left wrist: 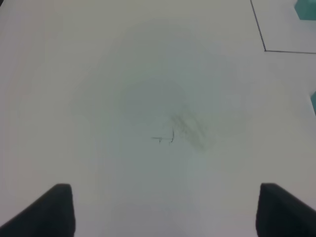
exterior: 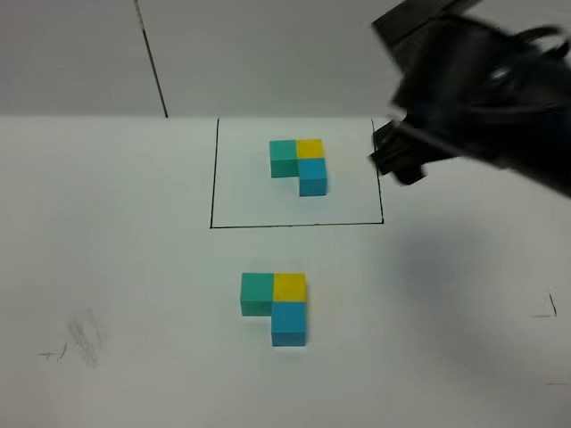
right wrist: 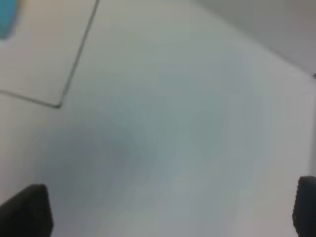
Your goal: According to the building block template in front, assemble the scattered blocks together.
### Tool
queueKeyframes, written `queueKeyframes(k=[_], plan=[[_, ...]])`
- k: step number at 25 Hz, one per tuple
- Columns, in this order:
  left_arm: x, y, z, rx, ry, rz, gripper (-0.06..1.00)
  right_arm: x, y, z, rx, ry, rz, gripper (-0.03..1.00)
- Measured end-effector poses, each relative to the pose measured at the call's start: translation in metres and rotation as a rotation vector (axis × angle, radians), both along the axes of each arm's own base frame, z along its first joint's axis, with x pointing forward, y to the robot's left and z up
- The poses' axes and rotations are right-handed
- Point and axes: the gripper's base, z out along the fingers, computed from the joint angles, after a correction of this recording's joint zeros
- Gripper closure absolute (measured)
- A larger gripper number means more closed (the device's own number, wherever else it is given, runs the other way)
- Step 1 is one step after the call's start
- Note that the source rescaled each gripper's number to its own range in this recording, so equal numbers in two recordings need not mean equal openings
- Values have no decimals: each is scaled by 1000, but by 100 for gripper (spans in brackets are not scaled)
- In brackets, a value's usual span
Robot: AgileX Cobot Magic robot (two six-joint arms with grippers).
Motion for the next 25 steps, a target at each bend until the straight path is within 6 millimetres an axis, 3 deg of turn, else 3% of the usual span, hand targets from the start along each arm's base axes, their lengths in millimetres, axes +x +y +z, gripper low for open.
queueKeyframes(k=[3, 5, 8, 12, 15, 18, 21, 25], plan=[[0, 0, 0, 0, 0, 0, 32, -8, -61, 46, -102, -44, 20, -3], [0, 0, 0, 0, 0, 0, 32, -24, -106, 73, -148, -48, 14, -3], [0, 0, 0, 0, 0, 0, 32, -64, -171, 106, -160, -45, -25, -3], [0, 0, 0, 0, 0, 0, 32, -146, -218, 135, -71, -138, -109, -3], [0, 0, 0, 0, 0, 0, 32, -212, -219, 139, -19, -257, -162, -3], [0, 0, 0, 0, 0, 0, 32, -271, -206, 121, 2, -356, -174, -3], [0, 0, 0, 0, 0, 0, 32, -304, -195, 88, 113, -417, -194, -3], [0, 0, 0, 0, 0, 0, 32, -324, -185, 33, 347, -494, -269, -3]])
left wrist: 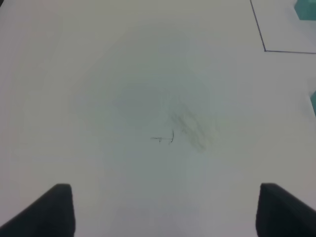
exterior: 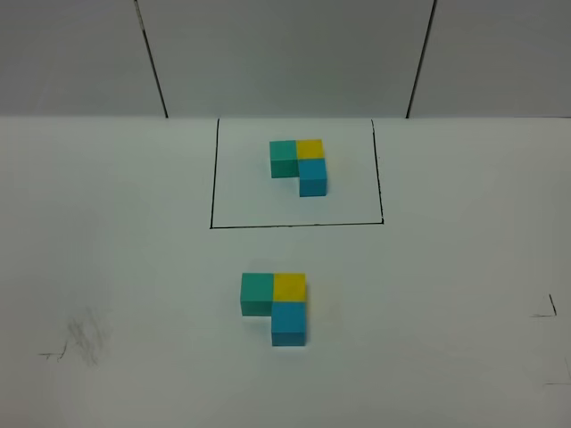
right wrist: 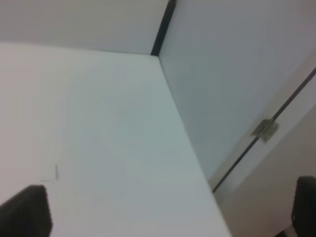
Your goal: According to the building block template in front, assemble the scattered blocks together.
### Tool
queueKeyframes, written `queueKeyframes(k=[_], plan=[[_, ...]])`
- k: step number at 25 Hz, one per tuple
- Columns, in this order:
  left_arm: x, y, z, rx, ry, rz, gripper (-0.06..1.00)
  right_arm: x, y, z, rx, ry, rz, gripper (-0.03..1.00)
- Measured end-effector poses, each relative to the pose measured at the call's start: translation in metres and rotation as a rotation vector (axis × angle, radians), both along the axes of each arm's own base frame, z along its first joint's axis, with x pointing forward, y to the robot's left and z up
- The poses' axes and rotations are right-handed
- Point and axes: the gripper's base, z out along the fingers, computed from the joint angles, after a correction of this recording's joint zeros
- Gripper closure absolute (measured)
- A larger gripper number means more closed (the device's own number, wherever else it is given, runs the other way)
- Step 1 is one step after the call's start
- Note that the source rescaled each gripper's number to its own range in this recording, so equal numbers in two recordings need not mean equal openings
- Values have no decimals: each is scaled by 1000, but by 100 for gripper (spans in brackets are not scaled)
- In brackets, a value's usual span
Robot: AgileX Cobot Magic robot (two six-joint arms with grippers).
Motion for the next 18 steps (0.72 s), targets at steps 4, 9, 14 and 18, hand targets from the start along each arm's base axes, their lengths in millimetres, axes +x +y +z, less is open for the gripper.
queueKeyframes(k=[4, 9, 14, 18], plan=[[0, 0, 0, 0, 0, 0, 32, -3, 5, -47, 87, -83, 14, -3], [0, 0, 0, 0, 0, 0, 32, 15, 8, -83, 146, -30, 72, -1], [0, 0, 0, 1, 0, 0, 32, 26, 8, -103, 169, 33, 96, 2], [0, 0, 0, 1, 0, 0, 32, 28, 8, -111, 176, 66, 94, 5]])
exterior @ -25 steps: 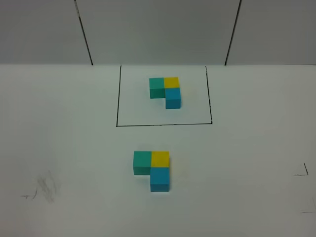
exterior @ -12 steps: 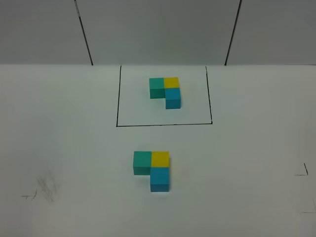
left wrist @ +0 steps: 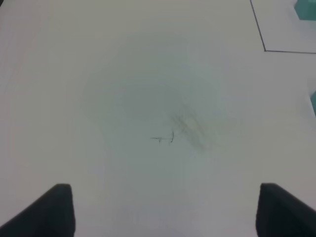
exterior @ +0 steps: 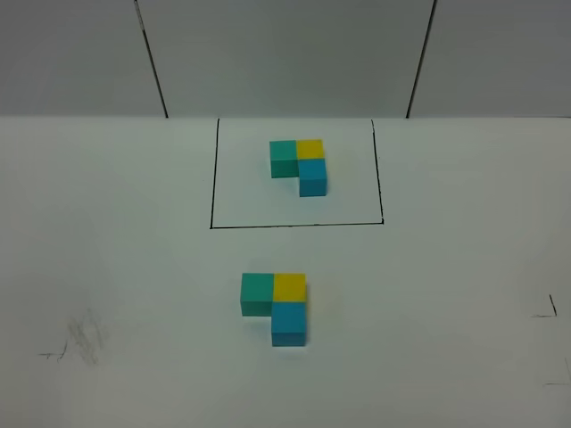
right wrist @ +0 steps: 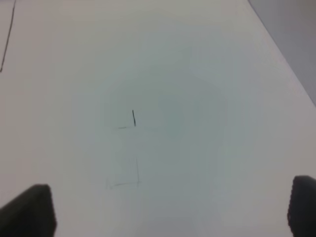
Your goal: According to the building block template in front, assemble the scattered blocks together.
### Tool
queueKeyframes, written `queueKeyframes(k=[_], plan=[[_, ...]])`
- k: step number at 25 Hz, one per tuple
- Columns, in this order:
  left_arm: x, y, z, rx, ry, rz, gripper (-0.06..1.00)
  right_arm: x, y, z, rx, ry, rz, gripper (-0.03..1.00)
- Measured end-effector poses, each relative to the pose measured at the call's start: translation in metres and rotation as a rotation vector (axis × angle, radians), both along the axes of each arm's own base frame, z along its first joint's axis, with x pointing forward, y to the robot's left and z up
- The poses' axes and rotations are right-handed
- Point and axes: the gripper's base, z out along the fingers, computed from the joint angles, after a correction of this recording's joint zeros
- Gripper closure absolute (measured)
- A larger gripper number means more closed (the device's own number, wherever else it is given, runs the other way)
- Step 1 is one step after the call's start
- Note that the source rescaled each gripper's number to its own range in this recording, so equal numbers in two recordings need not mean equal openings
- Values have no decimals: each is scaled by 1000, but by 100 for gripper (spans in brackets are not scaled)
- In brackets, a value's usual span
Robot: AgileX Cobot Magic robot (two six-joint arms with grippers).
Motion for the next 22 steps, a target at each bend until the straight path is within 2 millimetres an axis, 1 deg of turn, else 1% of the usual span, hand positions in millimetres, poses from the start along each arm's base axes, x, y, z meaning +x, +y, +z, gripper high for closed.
queueKeyframes(k=[5, 10, 17, 22], plan=[[0, 0, 0, 0, 0, 0, 32, 0, 0, 0, 4, -1, 4, 12], [0, 0, 0, 1, 0, -1, 32, 0, 1, 0, 7, -1, 22, 28], [0, 0, 0, 0, 0, 0, 32, 0, 0, 0, 13, -2, 191, 50], [0, 0, 0, 0, 0, 0, 32, 0, 0, 0, 13, -1, 228, 65]])
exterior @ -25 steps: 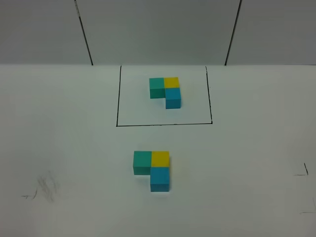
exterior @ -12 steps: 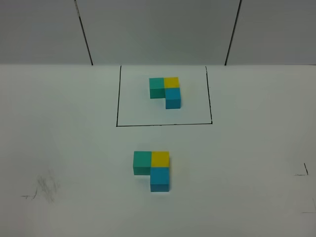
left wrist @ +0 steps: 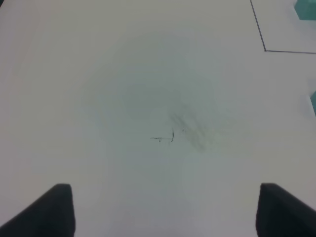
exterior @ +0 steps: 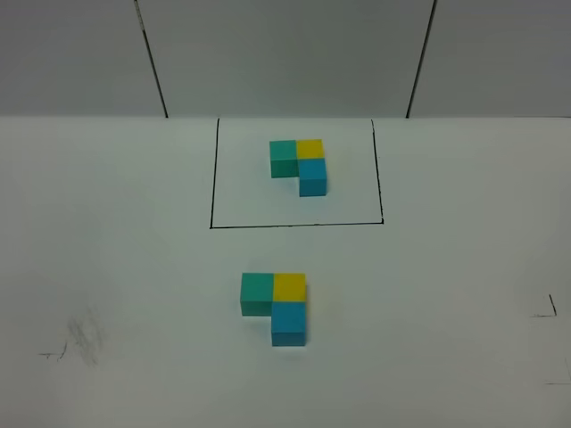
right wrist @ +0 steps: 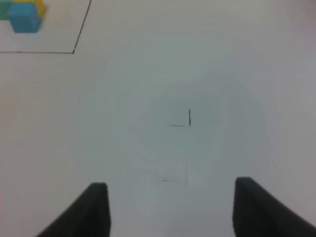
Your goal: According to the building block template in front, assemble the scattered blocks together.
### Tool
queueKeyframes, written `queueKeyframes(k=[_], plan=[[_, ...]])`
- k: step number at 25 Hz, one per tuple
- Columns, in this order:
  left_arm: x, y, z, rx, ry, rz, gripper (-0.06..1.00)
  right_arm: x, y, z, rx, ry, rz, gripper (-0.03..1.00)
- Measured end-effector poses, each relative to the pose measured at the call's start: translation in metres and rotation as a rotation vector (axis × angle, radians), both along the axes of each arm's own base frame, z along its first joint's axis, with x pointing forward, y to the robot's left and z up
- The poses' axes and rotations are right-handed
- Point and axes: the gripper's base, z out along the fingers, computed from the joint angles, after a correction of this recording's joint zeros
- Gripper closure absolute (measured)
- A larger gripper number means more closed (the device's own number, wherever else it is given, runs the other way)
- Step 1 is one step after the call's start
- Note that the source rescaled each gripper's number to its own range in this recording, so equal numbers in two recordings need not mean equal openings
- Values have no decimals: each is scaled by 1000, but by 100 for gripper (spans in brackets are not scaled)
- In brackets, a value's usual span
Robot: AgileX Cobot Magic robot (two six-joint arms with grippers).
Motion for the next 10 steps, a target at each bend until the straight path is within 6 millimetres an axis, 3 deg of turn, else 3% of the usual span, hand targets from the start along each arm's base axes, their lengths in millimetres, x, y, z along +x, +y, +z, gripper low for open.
queueKeyframes(k=[10], plan=[[0, 0, 0, 0, 0, 0, 32, 0, 0, 0, 0, 0, 1, 91]])
